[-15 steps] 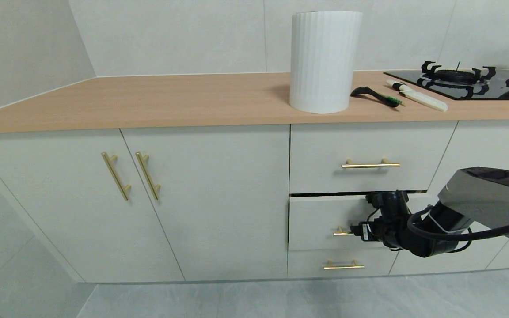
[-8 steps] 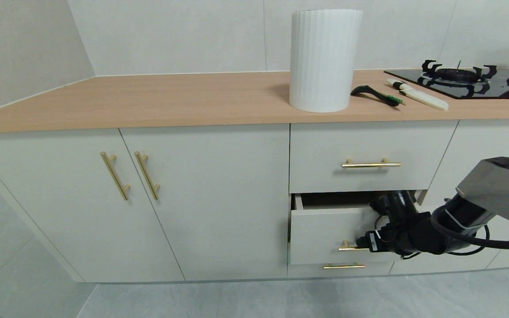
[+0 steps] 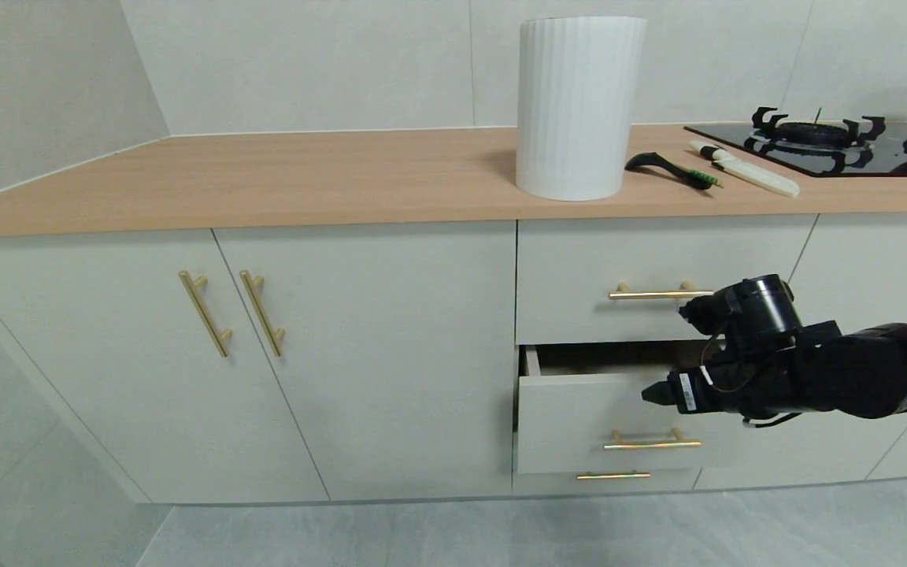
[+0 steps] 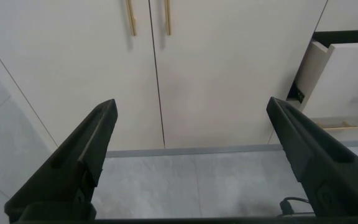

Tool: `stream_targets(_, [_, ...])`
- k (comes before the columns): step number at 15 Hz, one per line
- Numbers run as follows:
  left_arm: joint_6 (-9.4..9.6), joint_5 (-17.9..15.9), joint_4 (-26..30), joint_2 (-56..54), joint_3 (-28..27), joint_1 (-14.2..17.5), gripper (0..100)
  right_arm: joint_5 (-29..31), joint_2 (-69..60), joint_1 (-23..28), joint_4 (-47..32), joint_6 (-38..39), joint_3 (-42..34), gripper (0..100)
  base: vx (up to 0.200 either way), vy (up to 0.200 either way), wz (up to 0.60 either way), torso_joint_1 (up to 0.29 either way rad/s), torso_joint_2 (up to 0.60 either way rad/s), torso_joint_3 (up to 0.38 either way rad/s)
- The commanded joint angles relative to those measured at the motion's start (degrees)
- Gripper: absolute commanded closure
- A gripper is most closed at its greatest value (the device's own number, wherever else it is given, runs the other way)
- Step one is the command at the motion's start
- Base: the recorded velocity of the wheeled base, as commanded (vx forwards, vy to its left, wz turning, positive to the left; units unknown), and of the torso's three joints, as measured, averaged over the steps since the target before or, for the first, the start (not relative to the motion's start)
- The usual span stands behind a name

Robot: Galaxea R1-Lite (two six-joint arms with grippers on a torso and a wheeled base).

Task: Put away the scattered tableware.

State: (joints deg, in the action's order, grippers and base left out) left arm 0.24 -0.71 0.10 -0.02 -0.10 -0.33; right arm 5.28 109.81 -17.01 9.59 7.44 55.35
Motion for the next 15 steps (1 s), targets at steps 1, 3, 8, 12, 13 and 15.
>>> stream_targets(1, [0.02,0.0,0.0,0.0,0.0,0.0,0,0.1,-4.3,-1.0,1.3,0.1,-0.1,0,0.0,0.0,0.0,0.0,0.0,0.0])
stream_targets(3, [0.02,0.0,0.0,0.0,0.0,0.0,0,0.6,-1.0,-1.0,7.5,0.2,-0.5,0,0.0,0.0,0.0,0.0,0.0,0.0])
stream_targets(8, [0.02,0.0,0.0,0.0,0.0,0.0,0,5.7,10.0,-1.0,27.1,0.1,-2.4,0,0.0,0.0,0.0,0.0,0.0,0.0])
stream_targets(12, [0.02,0.0,0.0,0.0,0.0,0.0,0,6.4,15.0,-0.7,31.5,0.0,-1.6,0,0.0,0.0,0.0,0.0,0.0,0.0])
stream_targets(13, [0.02,0.0,0.0,0.0,0.0,0.0,0,6.3,14.9,-0.6,31.3,0.0,-1.6,0,0.0,0.0,0.0,0.0,0.0,0.0])
stream_targets(15, [0.02,0.0,0.0,0.0,0.0,0.0,0,6.3,14.8,-0.5,31.1,0.0,-1.6,0,0.0,0.0,0.0,0.0,0.0,0.0])
